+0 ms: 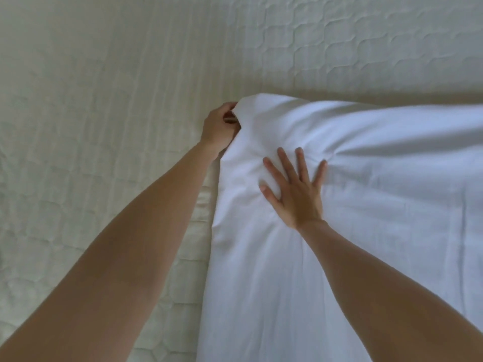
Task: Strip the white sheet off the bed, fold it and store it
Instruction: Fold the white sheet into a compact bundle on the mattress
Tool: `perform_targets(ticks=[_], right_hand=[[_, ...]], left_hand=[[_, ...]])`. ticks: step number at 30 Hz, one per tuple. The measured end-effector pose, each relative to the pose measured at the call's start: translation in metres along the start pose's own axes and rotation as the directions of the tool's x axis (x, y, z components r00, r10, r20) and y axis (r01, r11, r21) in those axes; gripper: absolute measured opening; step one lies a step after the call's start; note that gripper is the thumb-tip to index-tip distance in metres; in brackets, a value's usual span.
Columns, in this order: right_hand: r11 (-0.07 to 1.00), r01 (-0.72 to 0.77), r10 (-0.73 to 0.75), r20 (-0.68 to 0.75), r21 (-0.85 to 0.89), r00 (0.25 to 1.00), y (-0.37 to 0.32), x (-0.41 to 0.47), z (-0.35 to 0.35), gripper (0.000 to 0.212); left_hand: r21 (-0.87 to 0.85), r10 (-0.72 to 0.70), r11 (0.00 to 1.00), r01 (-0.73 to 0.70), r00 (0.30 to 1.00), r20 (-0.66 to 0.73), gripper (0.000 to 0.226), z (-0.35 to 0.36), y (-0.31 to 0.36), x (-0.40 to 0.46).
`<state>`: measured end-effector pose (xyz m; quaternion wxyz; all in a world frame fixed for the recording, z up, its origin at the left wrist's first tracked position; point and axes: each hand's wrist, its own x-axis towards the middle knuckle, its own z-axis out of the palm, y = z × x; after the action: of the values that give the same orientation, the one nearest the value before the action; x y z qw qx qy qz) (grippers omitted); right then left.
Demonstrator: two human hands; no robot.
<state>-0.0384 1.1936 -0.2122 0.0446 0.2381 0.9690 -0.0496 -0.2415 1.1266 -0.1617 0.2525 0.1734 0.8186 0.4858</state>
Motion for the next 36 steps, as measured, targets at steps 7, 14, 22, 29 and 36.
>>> perform_targets(ticks=[7, 14, 22, 29, 36], right_hand=[[1.000, 0.001, -0.001, 0.005, 0.027, 1.000, 0.001, 0.002, -0.001, 0.056], [0.999, 0.005, -0.005, -0.010, 0.036, 1.000, 0.002, 0.001, 0.000, 0.055], [0.990, 0.023, -0.005, -0.136, 0.136, 0.991, 0.005, -0.001, -0.003, 0.054], [0.992, 0.015, 0.000, -0.114, 0.127, 0.993, 0.005, -0.001, -0.004, 0.057], [0.991, 0.025, -0.009, -0.119, 0.132, 0.993, 0.004, -0.001, -0.003, 0.056]], left_hand=[[0.348, 0.374, 0.897, -0.273, 0.888, -0.267, 0.019, -0.027, 0.007, 0.014], [0.141, -0.050, 0.989, 0.034, 0.993, 0.109, 0.054, -0.022, 0.003, 0.023], [-0.047, 0.055, 0.997, -0.056, 0.998, -0.026, 0.031, -0.052, 0.021, 0.034], [-0.122, -0.245, 0.962, 0.244, 0.970, 0.008, 0.026, -0.056, 0.021, 0.029], [0.196, -0.184, 0.958, 0.211, 0.972, -0.147, 0.025, -0.028, 0.023, 0.039]])
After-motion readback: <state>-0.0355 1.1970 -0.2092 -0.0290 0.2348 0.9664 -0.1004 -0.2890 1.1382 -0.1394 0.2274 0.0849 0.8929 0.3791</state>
